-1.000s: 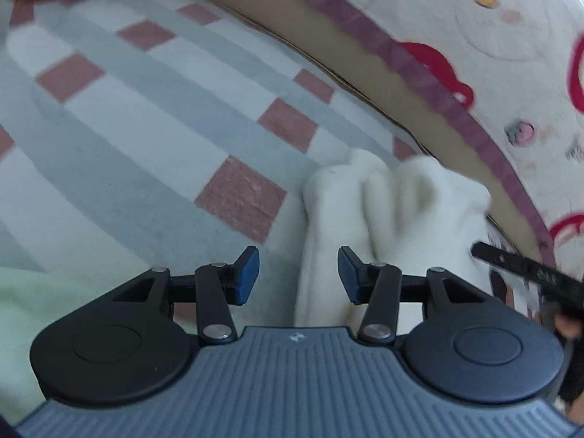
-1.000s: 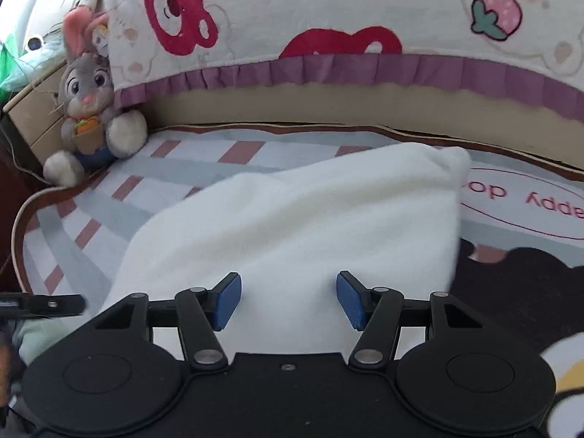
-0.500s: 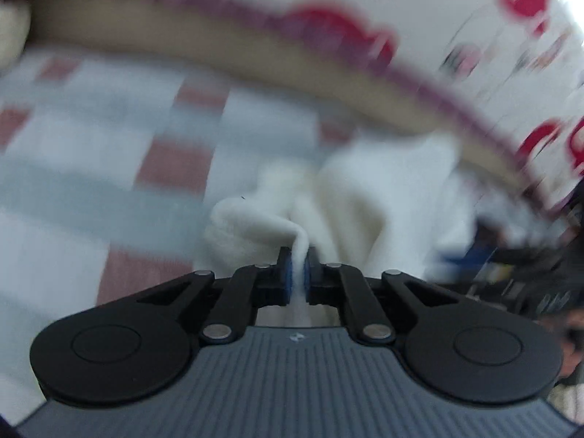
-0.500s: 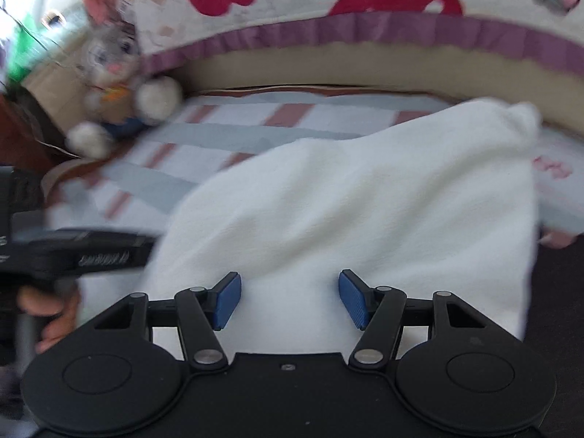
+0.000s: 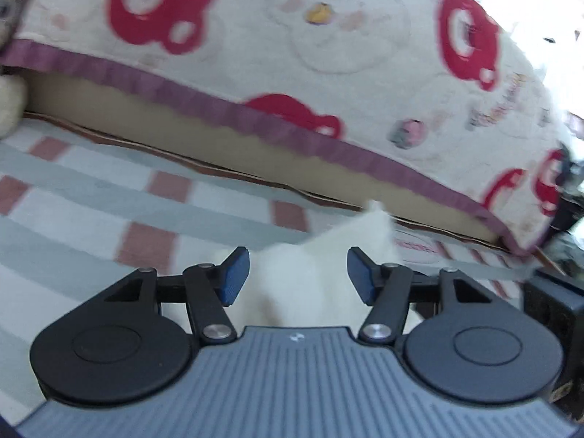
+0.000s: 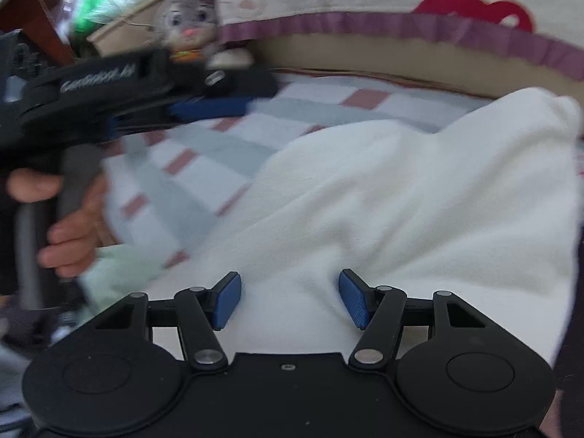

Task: Fold clothes
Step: 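Release the bundle with the left gripper and lift both grippers away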

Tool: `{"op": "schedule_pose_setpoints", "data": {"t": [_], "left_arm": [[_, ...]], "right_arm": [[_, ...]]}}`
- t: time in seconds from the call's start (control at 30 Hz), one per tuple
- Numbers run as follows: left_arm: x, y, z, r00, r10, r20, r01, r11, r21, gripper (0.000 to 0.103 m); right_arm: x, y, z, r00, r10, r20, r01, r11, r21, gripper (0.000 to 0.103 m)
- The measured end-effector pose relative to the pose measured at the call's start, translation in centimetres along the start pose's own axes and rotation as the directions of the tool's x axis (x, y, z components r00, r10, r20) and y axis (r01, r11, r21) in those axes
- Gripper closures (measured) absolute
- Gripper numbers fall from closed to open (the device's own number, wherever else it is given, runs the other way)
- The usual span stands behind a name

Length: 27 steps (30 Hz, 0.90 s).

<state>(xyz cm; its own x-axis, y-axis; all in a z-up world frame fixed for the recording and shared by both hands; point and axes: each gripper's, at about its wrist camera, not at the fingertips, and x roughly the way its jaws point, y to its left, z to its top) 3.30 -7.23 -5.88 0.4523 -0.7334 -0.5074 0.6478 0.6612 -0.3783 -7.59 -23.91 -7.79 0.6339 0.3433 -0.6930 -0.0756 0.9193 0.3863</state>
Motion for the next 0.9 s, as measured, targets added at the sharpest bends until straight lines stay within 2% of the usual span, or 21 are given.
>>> {"op": "schedule_pose_setpoints", "data": {"t": [0.07, 0.1, 0.17, 0.23, 0.3, 0.4, 0.5, 0.57, 0.63, 0.77, 0.87, 0.9], "left_arm": [[2.2, -0.7, -0.7, 0.99, 0.09, -0.107, -0.082, 0.993, 0.081, 0.044], [3.3, -1.0, -1.2, 0.978, 0.143, -0.154, -0.125, 0.985, 0.119, 0.045], [5.0, -0.4, -2.5, 0.937, 0.275, -0.217, -0.246, 0.957, 0.152, 0.05], [6.0, 1.2, -3.5, 0.929, 0.287, -0.234, -0.278, 0.958, 0.071, 0.049], [5.7, 2.4, -4.2, 0.939, 0.255, -0.229, -0.27, 0.962, -0.032, 0.049], [5.5, 1.8, -4.6, 0.932, 0.289, -0.219, -0.287, 0.957, 0.045, 0.049], [6.1, 0.7, -4.2, 0.914, 0.339, -0.222, -0.313, 0.939, 0.144, 0.048], [6.3, 0.3, -4.0, 0.907, 0.358, -0.221, -0.324, 0.929, 0.178, 0.048], [6.4, 0.1, -4.0, 0.903, 0.368, -0.22, -0.33, 0.925, 0.191, 0.048], [5.4, 0.2, -3.5, 0.906, 0.367, -0.209, -0.339, 0.927, 0.16, 0.048], [3.2, 0.9, -3.0, 0.931, 0.28, -0.234, -0.274, 0.96, 0.055, 0.047], [2.3, 1.2, -3.0, 0.938, 0.24, -0.25, -0.242, 0.97, 0.024, 0.047]], "right_arm": [[-0.3, 0.6, -0.6, 1.0, 0.0, 0.0, 0.0, 0.999, -0.032, 0.037], [-0.5, 0.8, -0.9, 1.0, 0.005, 0.001, -0.005, 0.999, -0.038, 0.037], [-1.2, 0.7, -1.4, 0.998, 0.055, -0.009, -0.055, 0.998, -0.018, 0.037], [-2.2, 0.7, -2.3, 0.993, 0.116, -0.021, -0.116, 0.993, -0.013, 0.037], [-3.8, 1.1, -3.5, 0.996, 0.086, -0.005, -0.086, 0.994, -0.069, 0.037], [-6.7, 0.3, -4.8, 0.997, -0.008, 0.082, 0.011, 0.999, -0.045, 0.039], [-8.7, -2.8, -5.6, 0.98, -0.156, 0.126, 0.141, 0.983, 0.117, 0.039], [-9.1, -4.2, -6.4, 0.976, -0.196, 0.094, 0.177, 0.968, 0.177, 0.039], [-9.3, -4.2, -8.0, 0.984, -0.171, 0.045, 0.16, 0.97, 0.184, 0.038], [-9.3, -1.8, -10.7, 0.981, -0.181, -0.074, 0.183, 0.983, 0.024, 0.035], [-9.7, -2.2, -11.7, 0.945, -0.285, -0.163, 0.282, 0.958, -0.045, 0.04], [-10.1, -2.4, -11.8, 0.93, -0.329, -0.164, 0.323, 0.944, -0.064, 0.039]]}}
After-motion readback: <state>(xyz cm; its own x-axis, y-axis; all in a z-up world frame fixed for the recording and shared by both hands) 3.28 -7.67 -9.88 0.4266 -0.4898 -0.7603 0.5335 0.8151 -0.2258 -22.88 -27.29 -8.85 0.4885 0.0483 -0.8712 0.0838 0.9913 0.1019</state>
